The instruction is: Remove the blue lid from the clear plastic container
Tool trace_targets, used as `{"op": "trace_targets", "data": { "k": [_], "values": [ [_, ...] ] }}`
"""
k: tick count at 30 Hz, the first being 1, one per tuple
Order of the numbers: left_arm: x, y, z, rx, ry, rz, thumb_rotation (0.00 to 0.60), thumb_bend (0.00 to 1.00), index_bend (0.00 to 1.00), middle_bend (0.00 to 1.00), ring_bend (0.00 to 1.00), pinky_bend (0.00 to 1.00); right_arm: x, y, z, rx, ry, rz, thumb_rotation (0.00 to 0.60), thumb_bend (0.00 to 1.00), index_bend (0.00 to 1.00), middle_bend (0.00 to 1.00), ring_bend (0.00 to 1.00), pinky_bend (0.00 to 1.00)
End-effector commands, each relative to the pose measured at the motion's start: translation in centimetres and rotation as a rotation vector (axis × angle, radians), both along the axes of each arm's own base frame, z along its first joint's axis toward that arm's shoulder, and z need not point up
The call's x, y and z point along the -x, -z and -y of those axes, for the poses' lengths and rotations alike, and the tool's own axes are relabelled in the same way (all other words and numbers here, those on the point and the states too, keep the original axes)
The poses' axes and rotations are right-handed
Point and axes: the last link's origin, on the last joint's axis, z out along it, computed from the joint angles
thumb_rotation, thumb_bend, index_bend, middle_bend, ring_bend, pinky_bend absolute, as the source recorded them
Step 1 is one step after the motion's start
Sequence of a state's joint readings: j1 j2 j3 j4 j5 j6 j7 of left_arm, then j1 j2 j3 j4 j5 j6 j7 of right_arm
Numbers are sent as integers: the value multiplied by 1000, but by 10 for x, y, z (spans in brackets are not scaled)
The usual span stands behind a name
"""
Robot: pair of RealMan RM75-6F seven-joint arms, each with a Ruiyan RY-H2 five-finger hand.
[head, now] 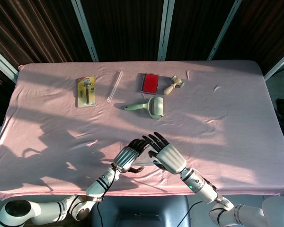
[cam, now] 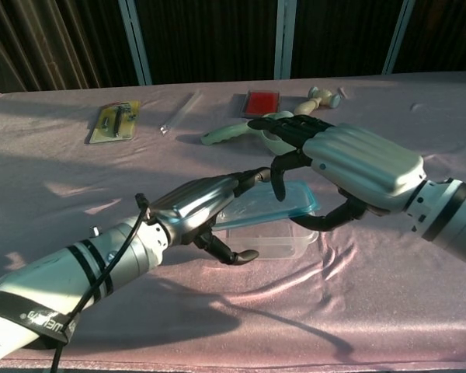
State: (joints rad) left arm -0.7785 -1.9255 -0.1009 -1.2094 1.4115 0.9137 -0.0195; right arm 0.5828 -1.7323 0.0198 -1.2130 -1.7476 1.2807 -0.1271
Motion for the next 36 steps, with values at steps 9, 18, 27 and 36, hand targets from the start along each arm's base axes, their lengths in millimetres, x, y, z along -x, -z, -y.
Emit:
{"op": "trace_targets", "data": {
  "k": [9, 18, 27, 36],
  "values": [
    [-3, -4, -1, 9, -8, 80, 600, 284, 0, 172, 65, 68, 3, -2, -5, 42, -38, 46, 600, 443, 842, 184, 0, 0],
    [0, -11, -11, -69, -1, 132, 600, 289, 0, 0, 0, 0, 0, -17, -6, 99, -90, 59, 600, 443, 846, 196, 4, 0],
    [6, -18, -21, -116, -8, 136, 600, 303, 0, 0, 0, 0, 4, -31, -5, 141, -106, 53, 600, 443, 846, 196, 7, 0],
    [29, -48, -47, -201, -58, 124, 600, 304, 0, 0, 0, 0, 39, -66, 13, 207, -17, 16, 600, 443, 846, 196, 11, 0]
  ]
}}
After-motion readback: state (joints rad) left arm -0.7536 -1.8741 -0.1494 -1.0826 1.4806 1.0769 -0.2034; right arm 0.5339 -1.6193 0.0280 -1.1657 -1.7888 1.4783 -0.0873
